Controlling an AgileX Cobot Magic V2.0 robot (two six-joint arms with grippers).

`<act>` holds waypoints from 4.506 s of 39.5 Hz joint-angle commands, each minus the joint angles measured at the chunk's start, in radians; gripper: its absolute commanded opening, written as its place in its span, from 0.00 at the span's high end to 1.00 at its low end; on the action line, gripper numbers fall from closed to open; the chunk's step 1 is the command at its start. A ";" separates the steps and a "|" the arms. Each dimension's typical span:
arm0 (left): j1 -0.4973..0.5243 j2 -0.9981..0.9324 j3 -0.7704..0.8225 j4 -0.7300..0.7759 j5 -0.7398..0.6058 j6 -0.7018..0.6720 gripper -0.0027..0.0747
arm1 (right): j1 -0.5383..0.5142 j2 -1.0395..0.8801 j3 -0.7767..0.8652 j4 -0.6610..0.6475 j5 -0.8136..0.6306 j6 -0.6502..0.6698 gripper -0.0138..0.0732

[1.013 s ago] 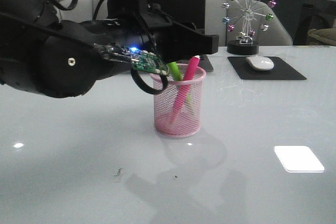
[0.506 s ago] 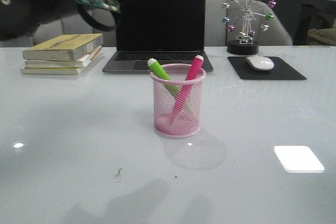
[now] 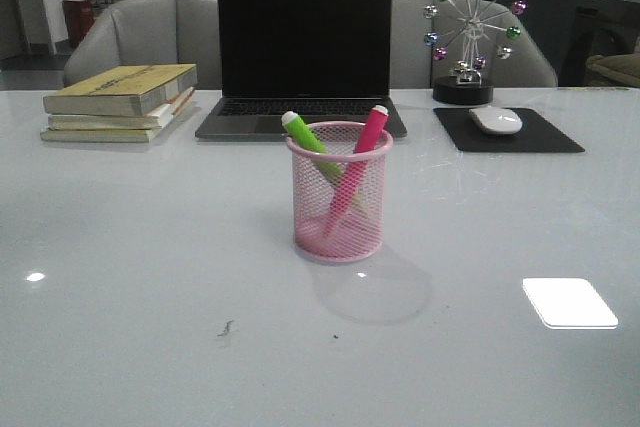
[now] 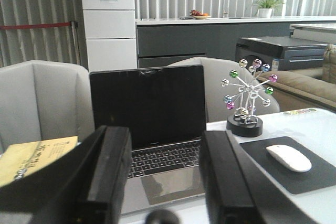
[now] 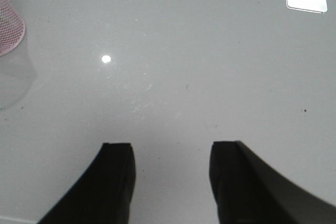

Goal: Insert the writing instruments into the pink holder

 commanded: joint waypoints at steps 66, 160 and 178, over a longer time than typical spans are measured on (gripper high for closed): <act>0.438 -0.846 0.232 -0.041 0.781 0.100 0.47 | -0.006 -0.006 -0.027 -0.002 -0.052 -0.009 0.57; 0.438 -0.846 0.232 -0.041 0.781 0.100 0.47 | 0.114 -0.668 0.339 0.057 -0.412 -0.008 0.78; 0.438 -0.846 0.232 -0.041 0.781 0.100 0.47 | 0.114 -0.758 0.533 0.059 -0.450 -0.008 0.78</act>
